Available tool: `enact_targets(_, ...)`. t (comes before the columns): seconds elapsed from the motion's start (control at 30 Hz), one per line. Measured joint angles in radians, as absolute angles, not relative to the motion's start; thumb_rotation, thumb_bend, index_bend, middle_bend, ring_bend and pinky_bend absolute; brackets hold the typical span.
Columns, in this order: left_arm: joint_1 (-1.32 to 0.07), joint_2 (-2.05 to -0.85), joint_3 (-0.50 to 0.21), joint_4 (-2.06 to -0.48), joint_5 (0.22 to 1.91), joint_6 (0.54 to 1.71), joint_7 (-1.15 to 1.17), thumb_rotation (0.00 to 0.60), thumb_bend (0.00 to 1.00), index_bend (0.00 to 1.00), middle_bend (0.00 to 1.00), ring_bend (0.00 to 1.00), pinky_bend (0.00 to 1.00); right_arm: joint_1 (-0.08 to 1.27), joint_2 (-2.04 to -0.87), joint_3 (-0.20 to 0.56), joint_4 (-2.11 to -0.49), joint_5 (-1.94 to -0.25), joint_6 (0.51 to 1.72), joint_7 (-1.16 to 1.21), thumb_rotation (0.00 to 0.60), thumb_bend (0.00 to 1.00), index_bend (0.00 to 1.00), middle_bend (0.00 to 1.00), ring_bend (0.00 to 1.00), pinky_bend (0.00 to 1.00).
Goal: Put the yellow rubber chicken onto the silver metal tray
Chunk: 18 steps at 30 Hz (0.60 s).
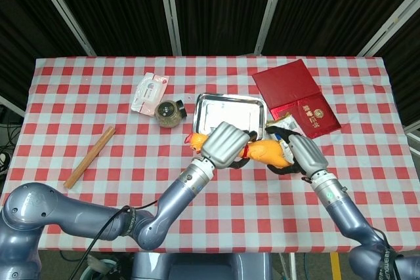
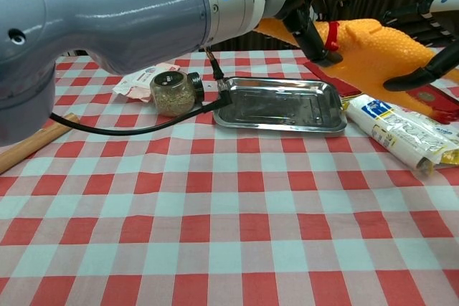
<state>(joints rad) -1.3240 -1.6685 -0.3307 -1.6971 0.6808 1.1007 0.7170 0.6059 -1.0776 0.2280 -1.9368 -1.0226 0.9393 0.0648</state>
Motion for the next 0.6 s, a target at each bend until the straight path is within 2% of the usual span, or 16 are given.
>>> enact_targets(0.1,-1.324,-1.673,-0.33,-1.693,0.68,1.096,0.714,0.6,0.7,0.69,0.77,0.67,0.76,0.609,-1.081,0.228,-1.936,-1.014,0.939,0.056,0.6,0.26,0.29,0.3,0.29,0.28)
enact_targets(0.2,-1.326,-1.679,-0.328,-1.685,0.681,1.091,0.715,0.6,0.7,0.69,0.77,0.67,0.76,0.613,-1.083,0.228,-1.935,-1.003,0.938,0.048,0.6,0.26,0.4,0.37,0.37,0.37)
enact_targets(0.47,-1.33,-1.693,-0.329,-1.673,0.686,1.08,0.714,0.6,0.69,0.69,0.77,0.67,0.76,0.62,-1.096,0.233,-1.92,-0.974,0.95,0.028,0.6,0.37,0.84,0.71,0.71,0.71)
enact_targets(0.6,-1.332,-1.696,-0.331,-1.668,0.687,1.076,0.714,0.6,0.69,0.69,0.77,0.67,0.76,0.622,-1.103,0.235,-1.913,-0.964,0.953,0.024,0.6,0.4,0.95,0.8,0.79,0.78)
